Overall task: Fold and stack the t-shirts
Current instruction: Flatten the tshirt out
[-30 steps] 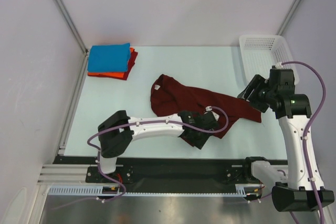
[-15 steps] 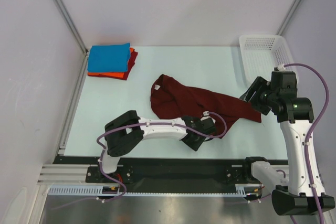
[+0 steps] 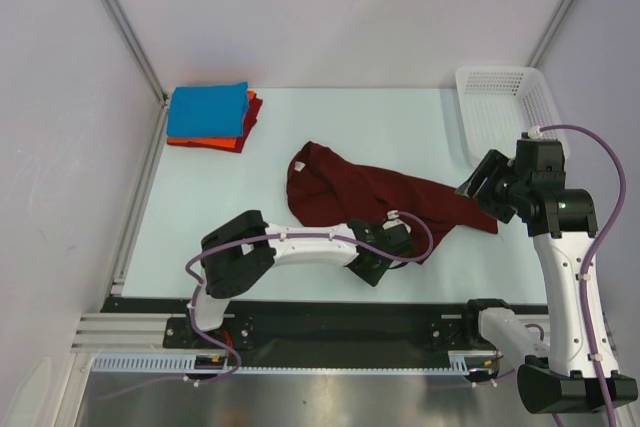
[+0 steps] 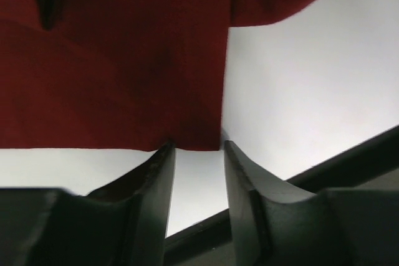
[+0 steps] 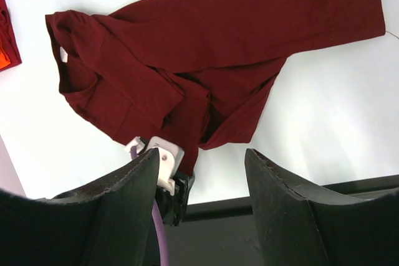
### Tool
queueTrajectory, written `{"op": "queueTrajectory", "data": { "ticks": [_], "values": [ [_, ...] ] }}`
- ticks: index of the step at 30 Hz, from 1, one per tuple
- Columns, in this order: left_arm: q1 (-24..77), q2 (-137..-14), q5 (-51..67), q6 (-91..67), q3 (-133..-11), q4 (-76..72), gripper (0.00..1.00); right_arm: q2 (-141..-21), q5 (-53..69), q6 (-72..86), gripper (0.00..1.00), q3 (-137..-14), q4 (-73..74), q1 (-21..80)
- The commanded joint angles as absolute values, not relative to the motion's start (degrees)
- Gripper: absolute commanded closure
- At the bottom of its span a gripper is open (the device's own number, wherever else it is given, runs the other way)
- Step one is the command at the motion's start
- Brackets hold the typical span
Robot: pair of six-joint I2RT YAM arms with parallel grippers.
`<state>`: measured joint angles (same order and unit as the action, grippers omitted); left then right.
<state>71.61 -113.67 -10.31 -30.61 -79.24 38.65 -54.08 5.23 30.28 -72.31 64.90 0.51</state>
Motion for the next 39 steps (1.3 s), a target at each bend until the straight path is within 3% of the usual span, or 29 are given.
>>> {"op": "queueTrajectory", "data": {
  "ticks": [1, 4, 9, 17, 24, 27, 31, 35, 39],
  "values": [
    [71.8, -112.3, -15.1, -31.8, -81.4, 40.8, 0.54, -53.3, 5.3, 29.4, 0.36, -72.4, 64.8, 0.4],
    [71.8, -112.1, -15.6, -31.9, -81.6, 40.6, 0.48, -53.3, 5.4, 29.4, 0.37, -72.1, 64.5, 0.4],
    [71.7, -114.4, -13.1, -30.8, -83.1, 39.3, 0.48, -53.6, 5.2, 29.3, 0.36, -72.3, 64.2, 0.4],
    [71.0, -115.2, -11.3, -30.3, -83.8, 38.7, 0.48, -53.8, 5.0, 29.3, 0.36, -72.2, 64.2, 0.4],
    [70.2, -115.6, -7.7, -30.8, -79.1, 35.7, 0.55, -54.3, 4.8, 29.2, 0.36, -72.3, 63.7, 0.4],
    [69.5, -115.9, -6.9, -31.0, -77.3, 34.9, 0.61, -54.8, 4.9, 29.2, 0.37, -71.1, 63.4, 0.4],
    [67.5, -114.9, -6.5, -30.9, -73.1, 33.1, 1.00, -56.6, 6.3, 29.2, 0.37, -67.4, 63.5, 0.4],
    [65.5, -109.6, -7.9, -31.1, -68.4, 31.8, 1.00, -59.6, 9.3, 29.7, 0.38, -61.3, 63.9, 1.1],
    [60.4, -97.1, -11.6, -33.3, -62.4, 35.1, 1.00, -62.0, 6.6, 33.5, 0.34, -58.3, 61.8, 12.3]
  ]
}}
